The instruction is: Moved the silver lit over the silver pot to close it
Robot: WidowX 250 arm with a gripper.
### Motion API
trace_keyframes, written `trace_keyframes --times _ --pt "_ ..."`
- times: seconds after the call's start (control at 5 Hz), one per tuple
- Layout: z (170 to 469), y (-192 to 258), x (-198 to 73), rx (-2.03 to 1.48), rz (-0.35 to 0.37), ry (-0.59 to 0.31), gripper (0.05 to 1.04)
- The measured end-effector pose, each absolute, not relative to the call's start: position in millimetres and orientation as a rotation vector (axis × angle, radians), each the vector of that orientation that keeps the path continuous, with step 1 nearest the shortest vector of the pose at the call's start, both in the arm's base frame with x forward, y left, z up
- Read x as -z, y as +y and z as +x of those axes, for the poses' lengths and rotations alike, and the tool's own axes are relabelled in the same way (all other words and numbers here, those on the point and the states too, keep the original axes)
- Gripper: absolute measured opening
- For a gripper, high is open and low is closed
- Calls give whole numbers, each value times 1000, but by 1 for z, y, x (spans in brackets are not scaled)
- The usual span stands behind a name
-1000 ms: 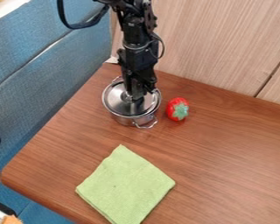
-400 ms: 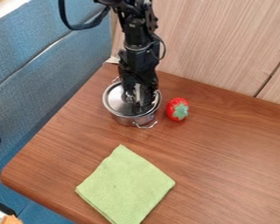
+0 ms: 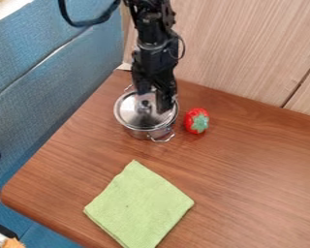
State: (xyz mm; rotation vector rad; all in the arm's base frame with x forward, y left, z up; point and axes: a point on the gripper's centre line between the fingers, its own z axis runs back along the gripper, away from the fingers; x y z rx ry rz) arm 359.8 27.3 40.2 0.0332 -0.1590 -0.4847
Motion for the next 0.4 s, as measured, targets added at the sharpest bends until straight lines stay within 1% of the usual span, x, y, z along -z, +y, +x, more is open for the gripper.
trace_keyframes --times 0.2,0.4 --pt "353 28 -57 512 52 -182 1004" --pt "353 28 -57 513 54 -183 1004"
